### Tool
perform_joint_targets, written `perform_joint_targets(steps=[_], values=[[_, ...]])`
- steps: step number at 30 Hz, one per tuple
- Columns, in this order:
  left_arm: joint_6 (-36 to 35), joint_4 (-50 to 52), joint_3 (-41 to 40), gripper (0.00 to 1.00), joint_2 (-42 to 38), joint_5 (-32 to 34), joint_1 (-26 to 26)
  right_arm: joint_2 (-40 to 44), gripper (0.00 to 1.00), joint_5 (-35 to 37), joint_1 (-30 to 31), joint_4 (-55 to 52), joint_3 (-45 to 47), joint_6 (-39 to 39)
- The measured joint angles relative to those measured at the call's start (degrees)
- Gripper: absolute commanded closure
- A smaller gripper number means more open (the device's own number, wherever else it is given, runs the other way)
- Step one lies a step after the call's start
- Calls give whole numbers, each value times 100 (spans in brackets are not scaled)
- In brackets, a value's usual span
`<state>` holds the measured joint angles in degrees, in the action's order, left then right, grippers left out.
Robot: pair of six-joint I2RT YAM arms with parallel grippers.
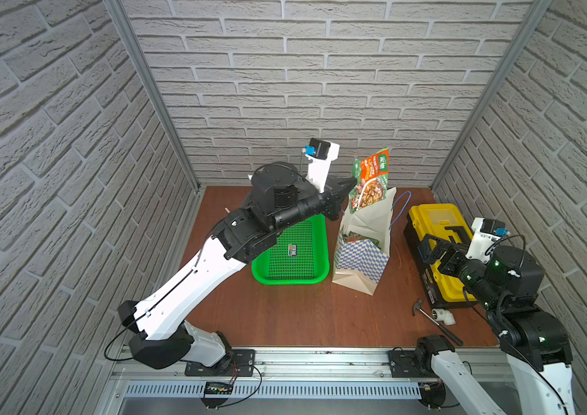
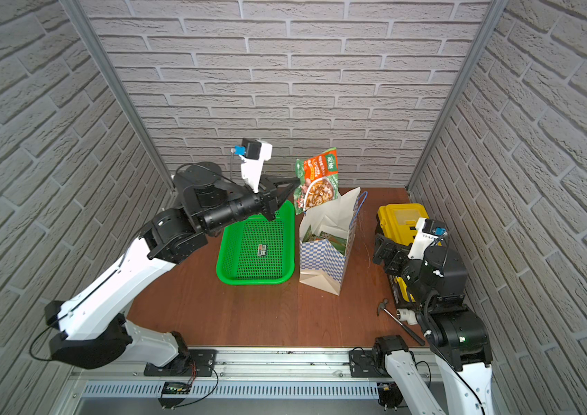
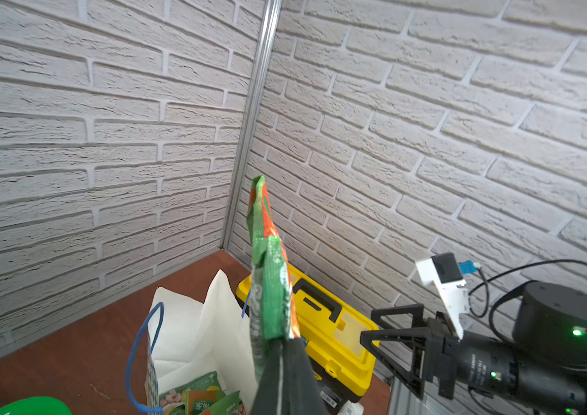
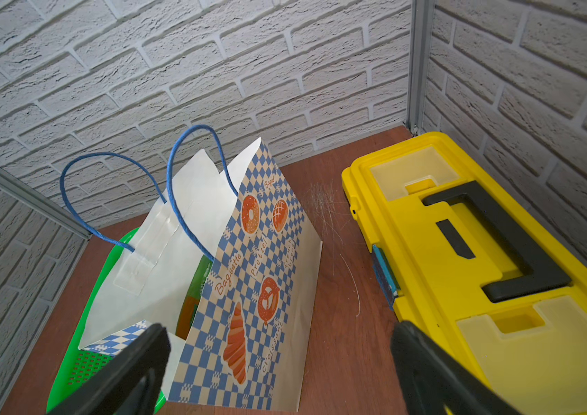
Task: Place the condiment packets inside the bag
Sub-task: Place the condiment packet in the paper bag, then reset both arms
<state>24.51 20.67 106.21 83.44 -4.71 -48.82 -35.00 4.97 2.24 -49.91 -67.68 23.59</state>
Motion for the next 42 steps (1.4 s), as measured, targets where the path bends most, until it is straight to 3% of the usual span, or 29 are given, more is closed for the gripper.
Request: perform_joint_targets(steps=[9, 17, 26, 32, 38, 42], values=[[-313, 765, 820, 100, 1469, 599, -199, 125, 0, 170, 0, -181, 20, -20], [-286, 1362, 894, 100, 2083, 839, -199, 127, 0, 164, 0, -234, 144, -35], [-131, 1742, 1049, 44, 2024, 758, -216, 120, 0, 118, 0, -212, 216, -111], [-173, 1652, -197, 2, 669, 1167, -229, 181, 0, 127, 0, -181, 420, -258], [-170, 1526, -1530, 2, -874, 2109, -197, 483, 0, 201, 0, 162, 881, -546], [-85, 1519, -2549, 2, -1676, 2612, 168, 863, 0, 249, 0, 693, 1639, -824]])
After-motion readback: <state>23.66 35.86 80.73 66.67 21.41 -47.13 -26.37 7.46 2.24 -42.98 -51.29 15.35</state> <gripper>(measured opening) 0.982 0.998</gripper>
